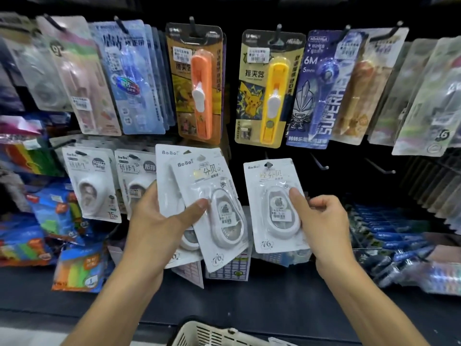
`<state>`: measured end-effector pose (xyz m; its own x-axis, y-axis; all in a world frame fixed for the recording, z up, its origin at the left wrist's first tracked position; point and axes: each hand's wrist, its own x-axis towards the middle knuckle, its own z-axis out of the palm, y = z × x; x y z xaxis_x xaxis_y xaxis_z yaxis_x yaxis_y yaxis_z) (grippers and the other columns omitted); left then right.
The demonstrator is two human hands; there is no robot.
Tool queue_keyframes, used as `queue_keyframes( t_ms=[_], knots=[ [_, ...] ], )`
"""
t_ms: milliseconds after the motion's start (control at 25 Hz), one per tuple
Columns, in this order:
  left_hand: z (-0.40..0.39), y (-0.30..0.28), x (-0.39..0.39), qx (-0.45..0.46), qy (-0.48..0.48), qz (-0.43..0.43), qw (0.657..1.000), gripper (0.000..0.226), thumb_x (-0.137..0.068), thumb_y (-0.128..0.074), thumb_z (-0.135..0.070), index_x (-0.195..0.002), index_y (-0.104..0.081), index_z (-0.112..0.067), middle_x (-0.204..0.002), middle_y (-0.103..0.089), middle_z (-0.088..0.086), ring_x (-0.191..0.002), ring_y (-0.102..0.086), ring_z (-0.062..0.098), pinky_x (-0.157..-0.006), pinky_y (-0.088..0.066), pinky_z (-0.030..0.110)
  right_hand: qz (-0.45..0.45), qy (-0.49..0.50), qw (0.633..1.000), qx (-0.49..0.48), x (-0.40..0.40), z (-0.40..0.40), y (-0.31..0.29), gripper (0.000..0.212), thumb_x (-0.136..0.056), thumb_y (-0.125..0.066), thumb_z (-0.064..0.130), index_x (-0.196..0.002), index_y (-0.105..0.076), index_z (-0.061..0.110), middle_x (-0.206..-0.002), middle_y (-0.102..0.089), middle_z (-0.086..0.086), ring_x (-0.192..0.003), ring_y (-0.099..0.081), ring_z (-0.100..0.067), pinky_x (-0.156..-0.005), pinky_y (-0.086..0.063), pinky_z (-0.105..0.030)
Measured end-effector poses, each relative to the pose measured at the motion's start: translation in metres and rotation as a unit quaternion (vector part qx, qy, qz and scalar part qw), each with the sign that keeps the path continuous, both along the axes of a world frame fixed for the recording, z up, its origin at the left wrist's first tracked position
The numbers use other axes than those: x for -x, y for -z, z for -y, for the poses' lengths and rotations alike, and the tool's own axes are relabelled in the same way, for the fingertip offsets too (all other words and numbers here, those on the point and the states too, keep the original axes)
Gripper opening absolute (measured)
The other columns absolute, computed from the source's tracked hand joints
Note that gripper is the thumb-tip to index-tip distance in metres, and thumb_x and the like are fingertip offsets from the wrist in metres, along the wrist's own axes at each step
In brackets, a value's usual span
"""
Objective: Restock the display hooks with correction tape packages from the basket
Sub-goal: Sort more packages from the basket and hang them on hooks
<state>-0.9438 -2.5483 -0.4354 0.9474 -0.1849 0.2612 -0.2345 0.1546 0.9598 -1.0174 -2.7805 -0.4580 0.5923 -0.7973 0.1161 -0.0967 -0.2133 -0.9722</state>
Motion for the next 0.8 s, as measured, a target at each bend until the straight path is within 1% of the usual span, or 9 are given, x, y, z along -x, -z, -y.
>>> queue_keyframes(
  t_ms=[160, 280, 360, 440, 480, 560, 640, 720, 800],
  knots=[
    [0.006, 0.006, 0.002, -0.010, -0.003, -0.001, 1.000, 0.036, -0.080, -0.082, -0.008, -0.101, -0.071, -0.035, -0.100, -0.079, -0.015, -0.093, -0.075, 0.004, -0.077, -0.055, 0.026, 0.020, -0.094, 0.970, -0.222, 0.006, 0.004, 0.004, 0.034, -0.085, -0.079, 0.039, -0.082, -0.053, 0.016, -0.076, -0.075, -0.005, -0.056, -0.065, -0.022, -0.040, -0.041, -0.026],
    [0.004, 0.006, 0.002, -0.017, -0.013, 0.015, 1.000, 0.040, -0.080, -0.082, -0.008, -0.096, -0.072, -0.044, -0.100, -0.079, -0.017, -0.092, -0.075, 0.002, -0.078, -0.054, 0.028, 0.025, -0.095, 0.983, -0.154, 0.004, 0.004, 0.009, 0.027, -0.087, -0.078, 0.013, -0.078, -0.053, 0.012, -0.075, -0.069, -0.007, -0.049, -0.064, -0.019, -0.046, -0.054, -0.035],
    [0.001, 0.005, 0.002, -0.031, -0.018, 0.030, 0.999, 0.043, -0.081, -0.082, -0.009, -0.096, -0.072, -0.048, -0.101, -0.079, -0.017, -0.094, -0.075, 0.003, -0.079, -0.055, 0.030, -0.007, -0.045, 0.999, -0.003, 0.002, 0.000, 0.009, 0.017, -0.089, -0.075, 0.019, -0.082, -0.060, 0.017, -0.087, -0.070, 0.001, -0.066, -0.069, -0.010, -0.061, -0.055, -0.035],
    [-0.001, 0.006, 0.002, -0.027, -0.022, 0.026, 0.999, 0.041, -0.080, -0.082, -0.008, -0.097, -0.073, -0.044, -0.100, -0.079, -0.015, -0.093, -0.075, 0.005, -0.078, -0.056, 0.032, 0.015, -0.087, 0.992, 0.086, 0.004, -0.008, 0.005, 0.010, -0.090, -0.072, 0.037, -0.096, -0.065, 0.031, -0.104, -0.068, 0.012, -0.093, -0.065, -0.001, -0.073, -0.050, -0.022],
    [0.000, 0.007, 0.001, -0.020, -0.016, 0.016, 1.000, 0.037, -0.079, -0.083, -0.009, -0.098, -0.073, -0.039, -0.099, -0.079, -0.014, -0.092, -0.076, 0.006, -0.077, -0.056, 0.032, 0.018, -0.161, 0.984, 0.074, 0.006, -0.015, 0.004, 0.021, -0.087, -0.071, 0.046, -0.103, -0.065, 0.035, -0.106, -0.068, 0.015, -0.096, -0.065, 0.000, -0.074, -0.050, -0.018],
    [0.005, 0.009, 0.003, -0.012, 0.014, -0.008, 1.000, 0.033, -0.073, -0.084, -0.016, -0.100, -0.073, -0.032, -0.097, -0.080, -0.011, -0.087, -0.077, 0.008, -0.069, -0.058, 0.026, 0.001, -0.315, 0.949, -0.013, 0.008, -0.031, 0.003, 0.033, -0.081, -0.077, 0.046, -0.109, -0.066, 0.032, -0.091, -0.073, 0.011, -0.078, -0.071, -0.008, -0.063, -0.053, -0.020],
    [0.010, 0.009, 0.006, -0.012, 0.063, -0.023, 0.998, 0.035, -0.067, -0.082, -0.022, -0.100, -0.073, -0.026, -0.095, -0.081, -0.006, -0.078, -0.078, 0.010, -0.052, -0.055, 0.018, 0.009, -0.342, 0.937, -0.073, 0.008, -0.039, 0.005, 0.015, -0.088, -0.077, 0.024, -0.098, -0.068, 0.020, -0.070, -0.070, -0.001, -0.054, -0.065, -0.018, -0.047, -0.050, -0.027],
    [0.014, 0.010, 0.008, -0.009, 0.092, -0.022, 0.995, 0.036, -0.067, -0.080, -0.020, -0.103, -0.073, -0.021, -0.095, -0.081, -0.002, -0.078, -0.078, 0.012, -0.050, -0.054, 0.017, 0.028, -0.299, 0.950, -0.089, 0.009, -0.039, 0.005, 0.010, -0.091, -0.074, 0.022, -0.094, -0.066, 0.018, -0.076, -0.070, -0.004, -0.059, -0.067, -0.018, -0.049, -0.052, -0.032],
    [0.017, 0.012, 0.007, 0.000, 0.084, -0.006, 0.996, 0.038, -0.068, -0.079, -0.019, -0.106, -0.073, -0.019, -0.097, -0.081, -0.003, -0.083, -0.078, 0.013, -0.057, -0.057, 0.018, 0.041, -0.320, 0.940, -0.113, 0.011, -0.036, 0.009, 0.041, -0.077, -0.084, 0.042, -0.109, -0.063, 0.028, -0.094, -0.070, 0.006, -0.081, -0.072, -0.014, -0.067, -0.060, -0.036]
  ],
)
